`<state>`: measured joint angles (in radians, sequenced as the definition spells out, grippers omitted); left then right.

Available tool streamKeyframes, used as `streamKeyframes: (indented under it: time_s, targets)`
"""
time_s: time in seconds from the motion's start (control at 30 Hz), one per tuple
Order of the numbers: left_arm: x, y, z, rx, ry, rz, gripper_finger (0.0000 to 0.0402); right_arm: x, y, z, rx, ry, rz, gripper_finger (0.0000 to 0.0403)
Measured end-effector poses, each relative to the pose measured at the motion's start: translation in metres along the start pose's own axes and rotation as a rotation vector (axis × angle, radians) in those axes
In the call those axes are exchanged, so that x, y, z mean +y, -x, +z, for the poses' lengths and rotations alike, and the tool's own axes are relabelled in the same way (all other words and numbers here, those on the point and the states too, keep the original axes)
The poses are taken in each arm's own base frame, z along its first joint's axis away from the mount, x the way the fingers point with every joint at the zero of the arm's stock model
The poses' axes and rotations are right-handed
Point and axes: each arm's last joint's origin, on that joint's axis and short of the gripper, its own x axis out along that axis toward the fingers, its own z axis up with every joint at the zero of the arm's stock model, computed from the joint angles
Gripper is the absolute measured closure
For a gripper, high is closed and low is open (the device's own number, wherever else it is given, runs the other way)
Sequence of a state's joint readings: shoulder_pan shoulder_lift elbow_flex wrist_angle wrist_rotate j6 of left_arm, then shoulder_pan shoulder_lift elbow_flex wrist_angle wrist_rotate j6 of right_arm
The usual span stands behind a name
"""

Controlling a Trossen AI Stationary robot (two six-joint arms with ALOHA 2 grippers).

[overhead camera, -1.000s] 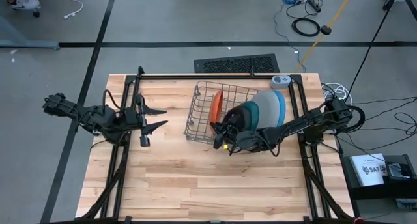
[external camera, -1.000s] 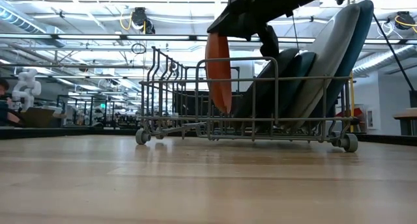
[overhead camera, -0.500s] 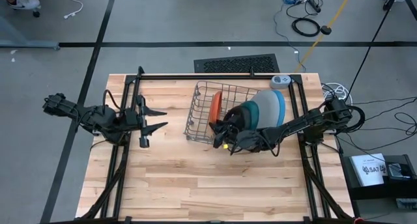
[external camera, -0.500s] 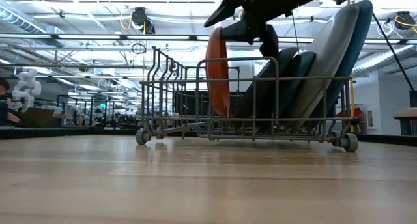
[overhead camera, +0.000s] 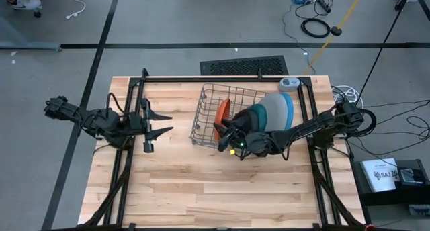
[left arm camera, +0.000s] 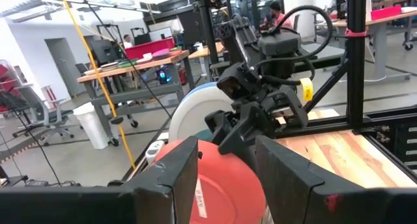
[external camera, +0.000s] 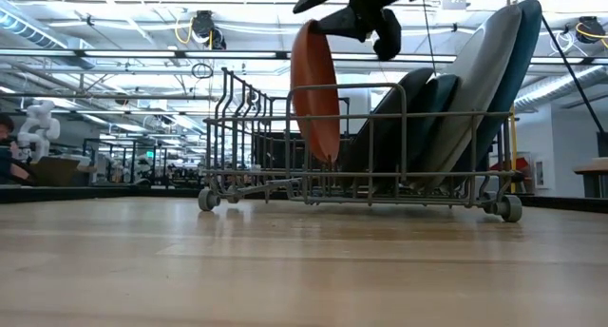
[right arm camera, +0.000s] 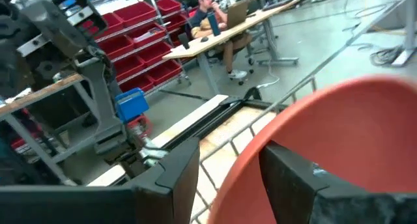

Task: Sort dishes
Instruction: Put the orange plate into the dish rack

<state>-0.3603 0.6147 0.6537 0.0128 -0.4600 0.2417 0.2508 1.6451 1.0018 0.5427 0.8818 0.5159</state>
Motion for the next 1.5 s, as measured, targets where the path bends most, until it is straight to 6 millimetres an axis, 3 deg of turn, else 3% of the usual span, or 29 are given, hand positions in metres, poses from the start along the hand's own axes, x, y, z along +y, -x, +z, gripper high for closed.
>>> streamKeyframes:
  time_s: [0.63, 1.0, 1.5]
  targets:
    - [-0.001, 0.0, -0.001, 0.001, -0.001, -0.039, 0.0247, 0.003, 0.013, -0.009, 0.016, 0.053, -0.163, 0.025]
    - [-0.002, 0.0, -0.001, 0.007, 0.02, -0.04, 0.0247, 0.01, 0.026, 0.007, -0.012, 0.094, -0.134, 0.025]
    - [-0.005, -0.047, -0.045, 0.328, -0.02, 0.066, 0.0247, 0.023, 0.038, 0.018, -0.051, 0.225, -0.058, 0.025]
